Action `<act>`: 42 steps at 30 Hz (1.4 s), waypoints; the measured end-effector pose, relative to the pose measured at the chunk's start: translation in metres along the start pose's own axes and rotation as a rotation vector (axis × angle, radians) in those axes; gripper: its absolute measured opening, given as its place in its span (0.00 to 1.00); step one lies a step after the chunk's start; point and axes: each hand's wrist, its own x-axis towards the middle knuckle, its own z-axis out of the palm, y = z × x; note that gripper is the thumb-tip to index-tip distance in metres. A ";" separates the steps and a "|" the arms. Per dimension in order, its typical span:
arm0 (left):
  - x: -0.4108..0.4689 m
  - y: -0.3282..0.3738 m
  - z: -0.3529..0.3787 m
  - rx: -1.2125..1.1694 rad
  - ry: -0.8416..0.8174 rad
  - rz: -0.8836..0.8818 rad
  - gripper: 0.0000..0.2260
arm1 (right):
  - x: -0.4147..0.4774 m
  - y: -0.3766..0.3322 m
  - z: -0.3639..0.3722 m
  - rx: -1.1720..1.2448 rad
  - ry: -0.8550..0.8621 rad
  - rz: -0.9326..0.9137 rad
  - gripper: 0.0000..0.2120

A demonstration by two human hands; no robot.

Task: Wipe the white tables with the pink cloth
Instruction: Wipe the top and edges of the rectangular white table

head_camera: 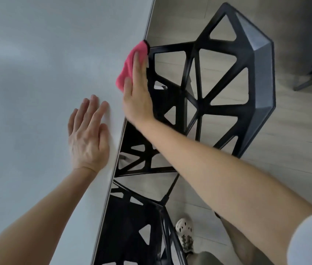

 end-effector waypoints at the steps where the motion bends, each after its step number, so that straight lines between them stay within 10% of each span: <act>1: 0.001 0.000 0.000 -0.005 0.008 0.002 0.26 | -0.028 0.002 0.004 -0.006 -0.017 -0.012 0.29; 6: 0.001 -0.003 0.004 -0.063 0.048 0.008 0.24 | -0.153 0.006 0.026 -0.034 -0.120 0.014 0.32; 14: -0.065 -0.016 -0.032 0.067 -0.153 0.101 0.23 | -0.061 -0.021 0.014 -0.089 -0.026 0.137 0.33; 21: -0.124 -0.046 -0.038 0.018 -0.142 0.186 0.25 | -0.244 -0.002 0.043 -0.086 -0.132 0.111 0.37; 29: -0.127 -0.042 -0.036 0.021 -0.104 0.169 0.24 | -0.104 -0.025 0.039 -0.110 0.097 0.159 0.34; 37: -0.125 -0.044 -0.034 -0.023 -0.100 0.153 0.25 | -0.287 -0.006 0.077 0.038 0.065 0.083 0.30; 42: -0.125 -0.046 -0.036 -0.049 -0.112 0.176 0.26 | -0.171 -0.011 0.052 -0.003 0.097 0.137 0.31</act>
